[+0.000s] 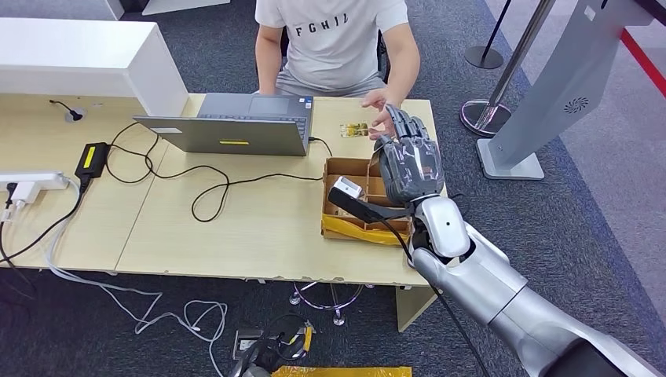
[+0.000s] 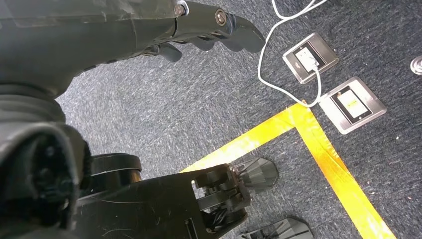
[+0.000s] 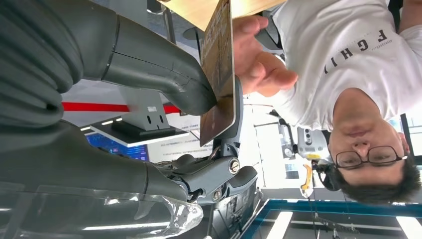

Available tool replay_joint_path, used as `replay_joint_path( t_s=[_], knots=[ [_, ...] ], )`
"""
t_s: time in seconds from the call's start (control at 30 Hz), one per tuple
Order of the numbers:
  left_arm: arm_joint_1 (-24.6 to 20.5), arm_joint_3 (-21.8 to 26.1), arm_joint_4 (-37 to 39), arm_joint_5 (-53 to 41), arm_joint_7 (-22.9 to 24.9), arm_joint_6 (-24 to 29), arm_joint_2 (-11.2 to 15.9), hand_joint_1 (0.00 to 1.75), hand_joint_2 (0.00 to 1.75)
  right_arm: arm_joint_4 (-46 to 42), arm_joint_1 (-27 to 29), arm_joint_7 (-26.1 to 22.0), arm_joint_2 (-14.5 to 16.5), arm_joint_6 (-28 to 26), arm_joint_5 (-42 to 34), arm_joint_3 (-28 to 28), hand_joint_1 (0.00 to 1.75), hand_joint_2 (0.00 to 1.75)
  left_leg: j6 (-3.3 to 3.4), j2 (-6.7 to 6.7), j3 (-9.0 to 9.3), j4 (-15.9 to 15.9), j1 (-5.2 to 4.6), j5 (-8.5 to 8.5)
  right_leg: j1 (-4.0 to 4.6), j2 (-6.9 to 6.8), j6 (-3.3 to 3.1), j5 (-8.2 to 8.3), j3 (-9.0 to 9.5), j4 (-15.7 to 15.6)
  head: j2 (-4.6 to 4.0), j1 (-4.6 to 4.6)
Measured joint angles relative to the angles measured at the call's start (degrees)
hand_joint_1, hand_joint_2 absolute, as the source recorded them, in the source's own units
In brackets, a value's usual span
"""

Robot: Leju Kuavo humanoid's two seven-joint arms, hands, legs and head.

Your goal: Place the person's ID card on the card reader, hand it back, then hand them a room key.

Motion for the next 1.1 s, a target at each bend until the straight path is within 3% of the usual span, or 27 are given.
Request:
replay_joint_path(
  t_s=[0.67, 0.7, 0.8, 0.83, 0.9, 1.03, 1.1],
  knots=[
    [-0.01, 0.02, 0.13, 0.00, -0.25, 0.19, 0.00, 0.00, 0.00, 0.21, 0.49, -0.69, 1.31, -0.97, -2.79, 0.44, 1.75, 1.75, 0.00, 0.00, 0.00, 0.00, 0.00, 0.00, 0.00, 0.00, 0.00, 0.00, -0.01, 0.00, -0.01, 0.00],
    [-0.01, 0.02, 0.14, 0.00, -0.25, 0.18, 0.00, 0.00, 0.00, 0.27, 0.62, -0.74, 1.31, -1.05, -2.86, 0.44, 1.53, 1.75, 0.00, 0.00, -0.01, 0.00, 0.00, 0.00, 0.00, 0.00, 0.00, 0.00, -0.01, 0.00, -0.01, 0.00],
    [-0.02, 0.02, 0.15, 0.00, -0.25, 0.18, 0.00, 0.00, 0.00, 0.52, 0.89, -0.79, 1.33, -1.11, -3.11, 0.44, 0.22, 1.75, 0.00, 0.00, -0.01, 0.00, 0.00, 0.00, 0.00, 0.00, 0.00, 0.00, -0.01, 0.00, 0.00, 0.01],
    [-0.02, 0.02, 0.15, 0.00, -0.25, 0.18, 0.00, 0.00, 0.00, 0.62, 0.94, -0.79, 1.33, -1.16, -3.16, 0.44, 0.00, 1.75, 0.00, 0.00, -0.01, 0.00, 0.00, 0.00, 0.00, 0.00, 0.00, 0.00, -0.01, 0.00, 0.00, 0.01],
    [-0.02, 0.02, 0.15, 0.00, -0.25, 0.19, 0.00, 0.00, 0.00, 0.80, 1.02, -0.84, 1.39, -1.44, -3.28, 0.44, 0.00, 1.75, 0.00, 0.00, -0.01, 0.00, 0.00, 0.00, 0.00, 0.00, 0.00, 0.00, -0.01, 0.00, 0.00, 0.01],
    [-0.03, 0.02, 0.15, 0.00, -0.25, 0.20, 0.00, 0.00, 0.00, 1.40, 1.19, -0.97, 1.81, -2.32, -2.51, 0.56, 0.00, 0.00, 0.00, 0.00, -0.01, 0.00, 0.00, 0.00, 0.00, 0.00, 0.00, 0.00, -0.01, 0.00, -0.01, 0.00],
    [-0.03, 0.02, 0.15, 0.00, -0.25, 0.21, 0.00, 0.00, 0.00, 1.88, 1.33, -1.20, 2.04, -2.64, -2.19, 0.83, 0.00, 0.00, 0.00, 0.00, -0.01, 0.00, 0.00, 0.00, 0.00, 0.00, 0.00, 0.00, -0.01, 0.00, -0.01, 0.00]
  ],
)
